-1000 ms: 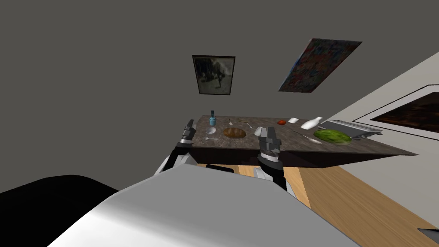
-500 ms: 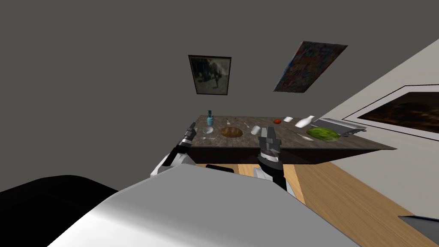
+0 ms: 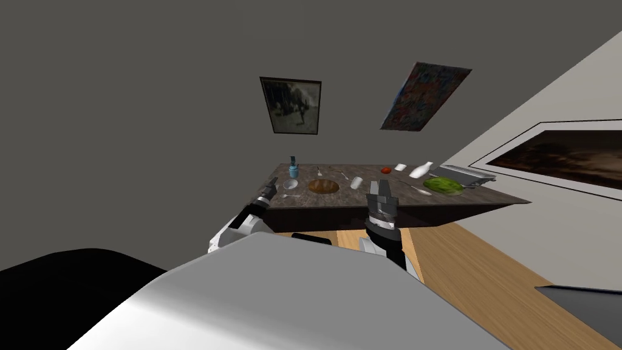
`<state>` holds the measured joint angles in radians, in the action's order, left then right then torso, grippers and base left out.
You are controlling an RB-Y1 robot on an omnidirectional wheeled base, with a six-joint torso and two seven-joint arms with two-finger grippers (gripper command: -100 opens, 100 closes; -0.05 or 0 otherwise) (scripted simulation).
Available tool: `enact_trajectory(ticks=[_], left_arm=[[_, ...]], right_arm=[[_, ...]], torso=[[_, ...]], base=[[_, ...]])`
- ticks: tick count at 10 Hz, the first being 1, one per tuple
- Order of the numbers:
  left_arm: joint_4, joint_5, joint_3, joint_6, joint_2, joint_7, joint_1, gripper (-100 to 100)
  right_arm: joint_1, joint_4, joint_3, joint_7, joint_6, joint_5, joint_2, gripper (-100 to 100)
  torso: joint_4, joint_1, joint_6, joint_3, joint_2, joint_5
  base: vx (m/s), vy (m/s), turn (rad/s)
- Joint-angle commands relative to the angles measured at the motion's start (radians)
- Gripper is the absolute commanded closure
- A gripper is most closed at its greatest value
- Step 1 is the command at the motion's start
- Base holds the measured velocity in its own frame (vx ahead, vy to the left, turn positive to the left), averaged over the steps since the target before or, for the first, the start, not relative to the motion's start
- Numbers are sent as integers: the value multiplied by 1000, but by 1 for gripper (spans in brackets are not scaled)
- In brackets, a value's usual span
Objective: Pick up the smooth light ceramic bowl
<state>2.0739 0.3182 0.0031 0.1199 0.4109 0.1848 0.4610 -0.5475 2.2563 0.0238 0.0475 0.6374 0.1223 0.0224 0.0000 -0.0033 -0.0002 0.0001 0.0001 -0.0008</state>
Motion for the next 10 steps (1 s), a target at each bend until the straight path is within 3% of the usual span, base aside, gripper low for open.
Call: enact_trajectory(ticks=[1, 2, 3, 4, 5, 6, 7, 8, 9, 10], left_arm=[[-41, 50, 7, -39, 46, 6, -14, -100], [-65, 80, 15, -73, 77, 10, -24, -100], [-75, 100, 15, -74, 86, 10, -24, -100], [-110, 135, 22, -111, 126, 14, -35, -100], [-110, 147, 22, -111, 126, 14, -35, -100], [-146, 187, 29, -148, 168, 18, -45, -100], [-146, 196, 29, -148, 168, 18, -45, -100], [-182, 235, 35, -187, 210, 22, -55, -100], [-182, 245, 35, -187, 210, 22, -55, -100], [-219, 281, 42, -226, 248, 26, -64, -100]], right_arm=[[0, 0, 0, 0, 0, 0, 0, 0], [0, 0, 0, 0, 0, 0, 0, 0], [0, 0, 0, 0, 0, 0, 0, 0], [0, 0, 0, 0, 0, 0, 0, 0], [0, 0, 0, 0, 0, 0, 0, 0], [0, 0, 0, 0, 0, 0, 0, 0], [0, 0, 0, 0, 0, 0, 0, 0], [0, 0, 0, 0, 0, 0, 0, 0], [0, 0, 0, 0, 0, 0, 0, 0], [0, 0, 0, 0, 0, 0, 0, 0]], torso=[[0, 0, 0, 0, 0, 0], [0, 0, 0, 0, 0, 0], [0, -1, 0, 0, 0, 0], [0, 0, 0, 0, 0, 0], [0, 0, 0, 0, 0, 0], [0, 1, 0, 0, 0, 0], [0, 0, 0, 0, 0, 0], [0, 1, 0, 0, 1, 0], [0, 0, 0, 0, 0, 0], [0, 1, 0, 0, 0, 0]], base=[[-2, -60, -71], [-5, -74, -135], [-5, -53, -35], [2, -59, -87], [3, -43, -38], [-9, -55, -92], [-7, -45, -41], [3, -53, -72], [5, -43, -49], [1, -56, -90]])
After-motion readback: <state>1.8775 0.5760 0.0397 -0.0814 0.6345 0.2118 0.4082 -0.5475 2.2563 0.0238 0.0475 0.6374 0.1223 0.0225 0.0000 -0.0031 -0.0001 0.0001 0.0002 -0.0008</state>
